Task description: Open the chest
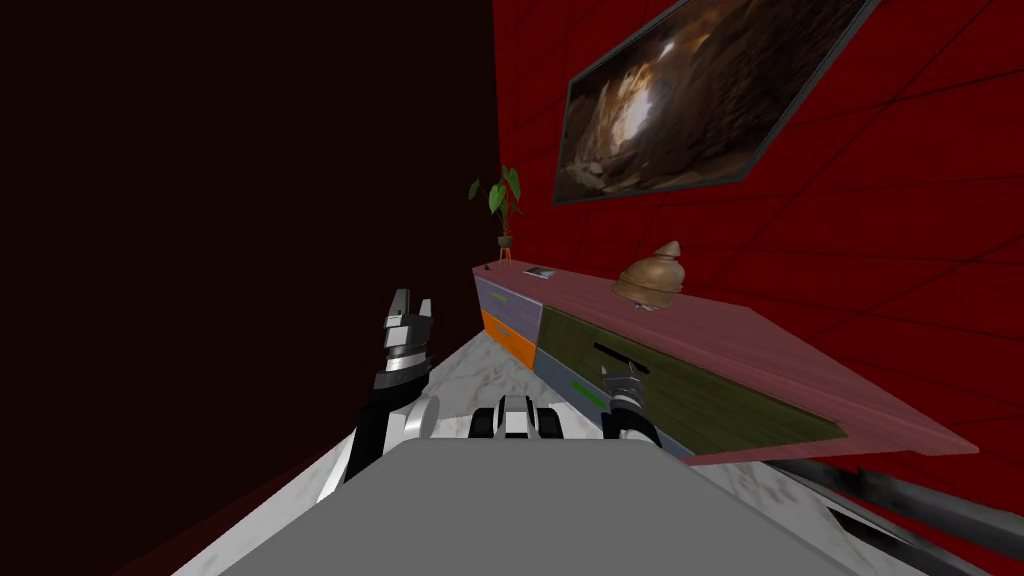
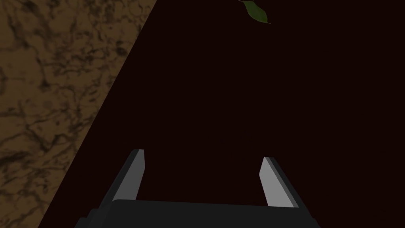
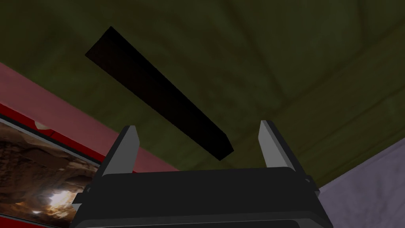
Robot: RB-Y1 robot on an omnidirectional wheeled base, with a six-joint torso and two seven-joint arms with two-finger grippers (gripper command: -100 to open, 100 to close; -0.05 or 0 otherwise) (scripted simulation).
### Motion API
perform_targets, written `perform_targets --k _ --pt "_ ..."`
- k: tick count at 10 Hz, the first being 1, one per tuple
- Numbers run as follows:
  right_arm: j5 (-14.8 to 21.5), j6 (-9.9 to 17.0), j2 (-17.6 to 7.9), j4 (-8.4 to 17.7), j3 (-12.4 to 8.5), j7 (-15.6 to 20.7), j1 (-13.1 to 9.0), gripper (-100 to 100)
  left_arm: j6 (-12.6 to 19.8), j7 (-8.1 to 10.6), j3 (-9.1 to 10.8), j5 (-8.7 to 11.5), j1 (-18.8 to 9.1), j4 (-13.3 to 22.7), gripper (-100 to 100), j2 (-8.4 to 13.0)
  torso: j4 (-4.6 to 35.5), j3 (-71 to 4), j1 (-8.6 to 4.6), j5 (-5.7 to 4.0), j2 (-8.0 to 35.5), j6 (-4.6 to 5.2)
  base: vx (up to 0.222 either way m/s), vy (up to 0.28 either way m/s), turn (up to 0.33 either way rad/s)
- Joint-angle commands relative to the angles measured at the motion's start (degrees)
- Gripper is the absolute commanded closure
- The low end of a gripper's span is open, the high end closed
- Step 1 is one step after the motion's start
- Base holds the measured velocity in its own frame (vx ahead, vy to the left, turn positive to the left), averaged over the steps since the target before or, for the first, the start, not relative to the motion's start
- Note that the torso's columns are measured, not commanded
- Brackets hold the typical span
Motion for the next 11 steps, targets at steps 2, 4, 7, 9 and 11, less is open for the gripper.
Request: perform_targets --k 2,4,7,9,11 --pt "4.83 2.79 -0.32 1.17 0.18 2.05 0.21 -100 0.00 0.00 0.00 0.00 -0.01 0.00 0 0.00 0.07 0.15 -0.07 -0.02 0.23 0.01 0.052 0.026 0.015" --pt "6.83 3.98 -0.65 1.76 0.18 2.92 0.26 -100 0.00 0.00 0.00 0.00 -0.01 0.00 0 0.00 0.03 0.07 -0.08 -0.02 0.10 0.00 0.064 0.015 0.016" --pt "6.16 3.57 -0.55 1.49 0.04 2.84 0.30 -100 0.00 0.00 0.01 0.00 0.00 0.00 0 0.01 0.02 0.03 -0.27 -0.06 0.01 0.00 0.053 -0.034 0.005" --pt "6.53 3.48 -0.23 0.43 0.50 3.06 1.12 100 0.00 0.00 0.00 0.00 -0.01 0.00 0 0.00 0.06 0.14 0.06 0.02 0.23 0.01 -0.030 0.034 -0.025" --pt "6.82 3.43 0.01 -0.35 0.87 3.20 1.73 100 0.01 0.00 -0.01 0.00 -0.03 0.01 0 -0.01 -0.02 0.25 0.07 -0.21 0.27 -0.12 -0.166 0.109 -0.019"
